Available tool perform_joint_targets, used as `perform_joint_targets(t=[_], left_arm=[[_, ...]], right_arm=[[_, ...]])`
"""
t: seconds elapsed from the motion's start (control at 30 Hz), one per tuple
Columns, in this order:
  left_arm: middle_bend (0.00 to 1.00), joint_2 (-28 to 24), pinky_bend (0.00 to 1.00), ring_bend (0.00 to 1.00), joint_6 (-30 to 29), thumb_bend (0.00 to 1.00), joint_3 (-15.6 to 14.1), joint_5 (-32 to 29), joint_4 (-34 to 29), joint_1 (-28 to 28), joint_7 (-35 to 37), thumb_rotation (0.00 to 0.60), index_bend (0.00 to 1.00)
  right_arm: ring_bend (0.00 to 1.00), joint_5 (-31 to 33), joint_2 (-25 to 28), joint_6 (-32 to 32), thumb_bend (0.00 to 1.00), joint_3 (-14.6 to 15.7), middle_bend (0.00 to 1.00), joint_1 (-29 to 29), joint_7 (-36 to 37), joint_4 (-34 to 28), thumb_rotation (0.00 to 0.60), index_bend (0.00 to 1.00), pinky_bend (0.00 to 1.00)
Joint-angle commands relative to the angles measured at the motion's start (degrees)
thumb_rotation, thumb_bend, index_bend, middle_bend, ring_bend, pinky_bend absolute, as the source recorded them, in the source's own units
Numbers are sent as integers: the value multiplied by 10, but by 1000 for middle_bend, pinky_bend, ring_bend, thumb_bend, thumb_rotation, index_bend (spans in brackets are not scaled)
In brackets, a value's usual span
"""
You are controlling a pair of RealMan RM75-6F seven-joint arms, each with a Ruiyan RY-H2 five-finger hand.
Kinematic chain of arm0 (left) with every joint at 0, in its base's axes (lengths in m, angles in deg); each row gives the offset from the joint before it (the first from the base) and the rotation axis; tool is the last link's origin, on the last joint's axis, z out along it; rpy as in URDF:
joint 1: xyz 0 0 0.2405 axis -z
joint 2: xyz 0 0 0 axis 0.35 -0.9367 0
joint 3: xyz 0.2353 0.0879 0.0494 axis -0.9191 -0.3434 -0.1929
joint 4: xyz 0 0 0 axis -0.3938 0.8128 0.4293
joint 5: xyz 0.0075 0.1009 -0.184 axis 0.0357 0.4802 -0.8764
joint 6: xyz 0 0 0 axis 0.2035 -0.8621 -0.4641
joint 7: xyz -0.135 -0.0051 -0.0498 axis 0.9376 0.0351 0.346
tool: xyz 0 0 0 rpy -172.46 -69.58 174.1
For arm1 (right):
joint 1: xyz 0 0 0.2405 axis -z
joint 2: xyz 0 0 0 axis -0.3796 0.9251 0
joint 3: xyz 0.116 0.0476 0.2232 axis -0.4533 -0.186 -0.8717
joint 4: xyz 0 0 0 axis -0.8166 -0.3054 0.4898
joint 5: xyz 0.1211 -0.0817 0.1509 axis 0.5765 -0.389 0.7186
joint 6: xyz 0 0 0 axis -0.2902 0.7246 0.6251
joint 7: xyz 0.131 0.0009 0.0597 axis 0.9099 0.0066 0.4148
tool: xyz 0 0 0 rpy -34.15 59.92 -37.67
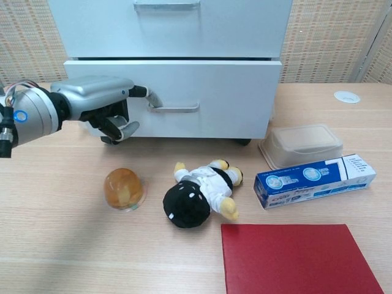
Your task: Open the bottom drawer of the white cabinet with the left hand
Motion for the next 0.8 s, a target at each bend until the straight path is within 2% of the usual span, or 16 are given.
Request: perform_joint_targets(t=[0.03, 0.8], left_arm=[[952, -15, 1000, 1000, -1, 539, -12, 1, -24, -5, -2, 600, 198], [952, -54, 1000, 1000, -37, 539, -66, 44, -125, -29, -12, 600, 208]], right_arm=[[136, -2, -1, 0, 343, 0, 178, 0, 0, 0, 600, 183, 183], [136, -7, -4, 8, 343, 4, 178, 7, 0, 2, 600, 184, 183]])
